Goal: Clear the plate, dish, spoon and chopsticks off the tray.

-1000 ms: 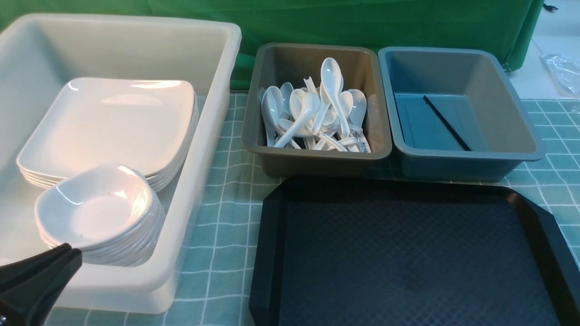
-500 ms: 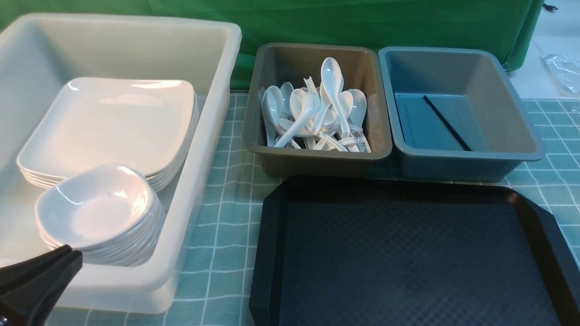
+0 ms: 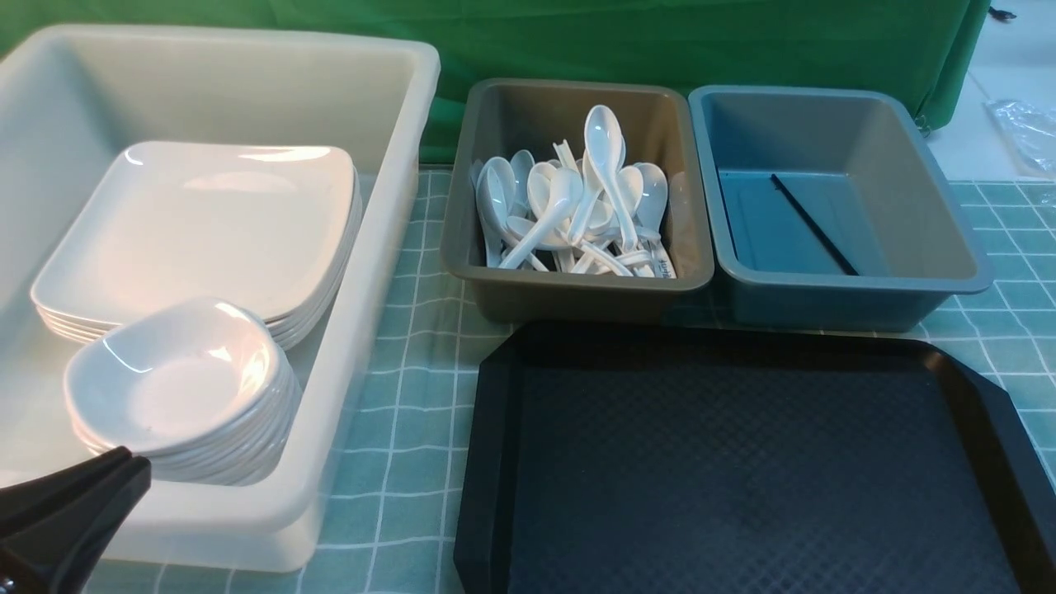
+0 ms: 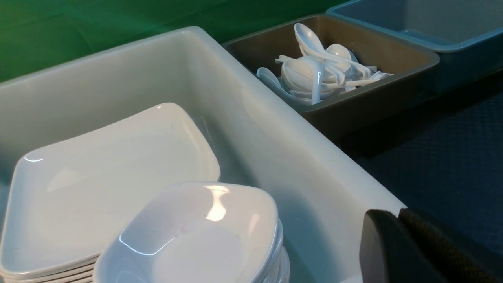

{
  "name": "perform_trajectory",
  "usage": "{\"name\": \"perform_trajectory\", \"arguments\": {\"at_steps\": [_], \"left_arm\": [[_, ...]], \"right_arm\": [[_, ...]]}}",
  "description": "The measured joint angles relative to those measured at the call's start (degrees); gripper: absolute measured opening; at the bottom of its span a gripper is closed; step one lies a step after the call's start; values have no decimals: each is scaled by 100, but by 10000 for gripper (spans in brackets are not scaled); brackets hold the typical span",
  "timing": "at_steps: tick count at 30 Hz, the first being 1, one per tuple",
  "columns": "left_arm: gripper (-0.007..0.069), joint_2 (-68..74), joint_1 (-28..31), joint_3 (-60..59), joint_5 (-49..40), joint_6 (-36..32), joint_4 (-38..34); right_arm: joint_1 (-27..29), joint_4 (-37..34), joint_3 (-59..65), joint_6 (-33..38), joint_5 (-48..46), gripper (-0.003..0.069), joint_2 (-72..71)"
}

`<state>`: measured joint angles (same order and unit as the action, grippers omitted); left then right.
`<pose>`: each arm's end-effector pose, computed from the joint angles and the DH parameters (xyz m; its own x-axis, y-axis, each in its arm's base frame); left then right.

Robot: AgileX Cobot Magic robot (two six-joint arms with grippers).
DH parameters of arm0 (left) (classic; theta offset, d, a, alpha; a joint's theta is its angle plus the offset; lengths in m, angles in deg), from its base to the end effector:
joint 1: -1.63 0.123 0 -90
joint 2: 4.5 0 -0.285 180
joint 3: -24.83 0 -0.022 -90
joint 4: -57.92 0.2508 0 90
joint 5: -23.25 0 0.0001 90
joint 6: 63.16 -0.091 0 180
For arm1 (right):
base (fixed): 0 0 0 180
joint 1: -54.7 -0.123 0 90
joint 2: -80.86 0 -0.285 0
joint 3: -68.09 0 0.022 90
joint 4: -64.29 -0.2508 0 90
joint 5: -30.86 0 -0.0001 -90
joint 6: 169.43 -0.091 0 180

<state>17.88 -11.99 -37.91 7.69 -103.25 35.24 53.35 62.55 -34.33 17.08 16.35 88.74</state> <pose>0.0694 -0.0265 0.2597 -0.0490 0.3309 -0.9424 0.3669 0.8835 0.2911 0.0555 0.0020 0.1880 -0.1697 -0.0881 -0.9815 -0.0455 0.9956 -0.0815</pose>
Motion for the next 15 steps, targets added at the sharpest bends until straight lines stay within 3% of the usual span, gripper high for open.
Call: {"name": "perform_trajectory", "arguments": {"at_steps": [5, 8, 11, 15], "left_arm": [[17, 0, 7, -30, 186, 67, 190], [15, -29, 187, -144, 503, 705, 536], [15, -425, 1000, -489, 794, 2045, 1306], [15, -1204, 1794, -1140, 608, 2573, 1550]], "right_arm": [[0, 0, 0, -1, 0, 56, 0], [0, 0, 0, -1, -5, 59, 0], [0, 0, 0, -1, -5, 66, 0], [0, -1, 0, -6, -5, 70, 0]]}}
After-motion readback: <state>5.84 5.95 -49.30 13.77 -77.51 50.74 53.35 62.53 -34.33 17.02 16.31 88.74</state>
